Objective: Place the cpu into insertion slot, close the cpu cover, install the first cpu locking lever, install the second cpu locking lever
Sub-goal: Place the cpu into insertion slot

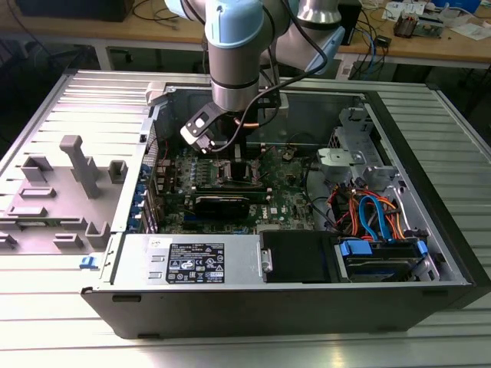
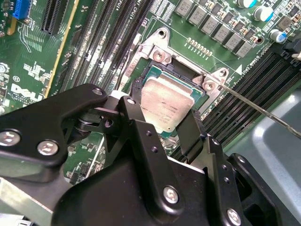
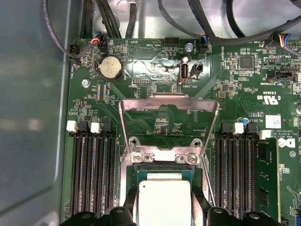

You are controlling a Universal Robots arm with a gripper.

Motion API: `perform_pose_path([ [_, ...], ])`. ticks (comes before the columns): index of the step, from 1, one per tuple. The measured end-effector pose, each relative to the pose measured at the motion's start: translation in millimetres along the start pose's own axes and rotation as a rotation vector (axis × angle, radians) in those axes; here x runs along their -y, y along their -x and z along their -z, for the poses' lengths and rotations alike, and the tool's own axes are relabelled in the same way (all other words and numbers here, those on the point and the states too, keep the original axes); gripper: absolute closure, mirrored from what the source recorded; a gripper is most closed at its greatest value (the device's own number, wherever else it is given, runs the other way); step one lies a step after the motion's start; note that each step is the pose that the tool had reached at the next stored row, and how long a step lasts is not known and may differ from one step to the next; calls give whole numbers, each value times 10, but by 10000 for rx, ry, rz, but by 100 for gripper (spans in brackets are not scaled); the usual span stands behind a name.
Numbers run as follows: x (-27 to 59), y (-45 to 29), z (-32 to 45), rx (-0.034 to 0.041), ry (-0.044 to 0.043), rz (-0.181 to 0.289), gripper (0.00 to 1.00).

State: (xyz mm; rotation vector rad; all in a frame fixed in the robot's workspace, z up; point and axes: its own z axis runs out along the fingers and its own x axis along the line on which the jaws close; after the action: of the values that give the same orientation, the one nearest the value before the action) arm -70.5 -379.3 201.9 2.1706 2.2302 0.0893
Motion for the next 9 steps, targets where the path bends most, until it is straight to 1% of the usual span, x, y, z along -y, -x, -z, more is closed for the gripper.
perform_pose_path([
  [5, 0, -1, -7, 4, -1, -42, 46],
  [9, -3, -2, -12, 13, 2, -182, 46],
])
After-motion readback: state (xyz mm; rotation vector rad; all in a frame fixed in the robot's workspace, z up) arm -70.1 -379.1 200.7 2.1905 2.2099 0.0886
